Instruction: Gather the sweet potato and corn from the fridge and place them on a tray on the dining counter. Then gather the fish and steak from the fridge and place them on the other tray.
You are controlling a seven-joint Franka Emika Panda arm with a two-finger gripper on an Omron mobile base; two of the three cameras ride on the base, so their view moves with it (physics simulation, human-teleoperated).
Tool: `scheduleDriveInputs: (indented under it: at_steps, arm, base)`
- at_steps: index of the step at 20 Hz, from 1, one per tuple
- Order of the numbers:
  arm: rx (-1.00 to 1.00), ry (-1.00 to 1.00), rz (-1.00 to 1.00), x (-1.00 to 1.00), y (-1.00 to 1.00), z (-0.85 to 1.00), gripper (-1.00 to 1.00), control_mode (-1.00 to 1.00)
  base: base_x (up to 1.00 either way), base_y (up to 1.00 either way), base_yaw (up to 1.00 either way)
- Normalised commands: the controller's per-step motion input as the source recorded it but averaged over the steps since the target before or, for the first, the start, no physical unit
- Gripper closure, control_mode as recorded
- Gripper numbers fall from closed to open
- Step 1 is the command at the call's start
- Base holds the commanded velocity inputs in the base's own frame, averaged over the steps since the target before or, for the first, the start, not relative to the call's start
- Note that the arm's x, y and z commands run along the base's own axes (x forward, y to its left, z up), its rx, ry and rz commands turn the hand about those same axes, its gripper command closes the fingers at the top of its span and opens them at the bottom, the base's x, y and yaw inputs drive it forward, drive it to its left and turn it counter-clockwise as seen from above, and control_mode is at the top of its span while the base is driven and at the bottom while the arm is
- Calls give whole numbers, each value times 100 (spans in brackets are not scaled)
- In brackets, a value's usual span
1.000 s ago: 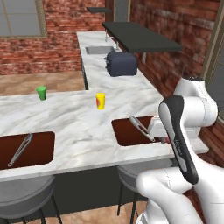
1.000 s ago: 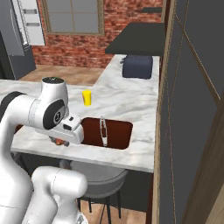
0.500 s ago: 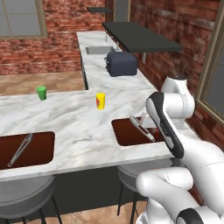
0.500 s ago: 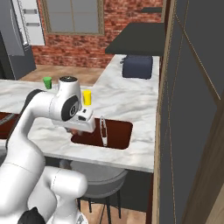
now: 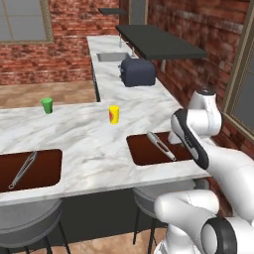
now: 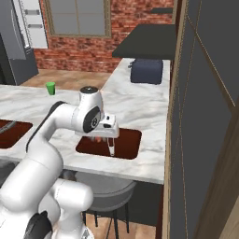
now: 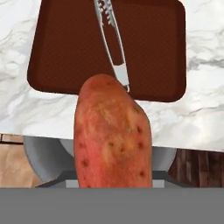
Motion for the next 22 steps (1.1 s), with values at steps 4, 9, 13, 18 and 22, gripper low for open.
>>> scheduleDriveInputs:
  at_steps: [4,9,13,18,22]
  arm:
    - [0,1,12,28,-46,-40,100,-100]
    - [0,5,6,39,-26,-39,100,-100]
    - [0,6,1,61,-10,-33,100,-100]
    - [0,3,0,49,-7,-33,100,-100]
    - [0,0,0,34,-4,-39,100,-100]
  base:
    - [0,0,0]
    - [0,0,0]
    - [0,0,0]
    - [0,0,0]
    - [0,0,0]
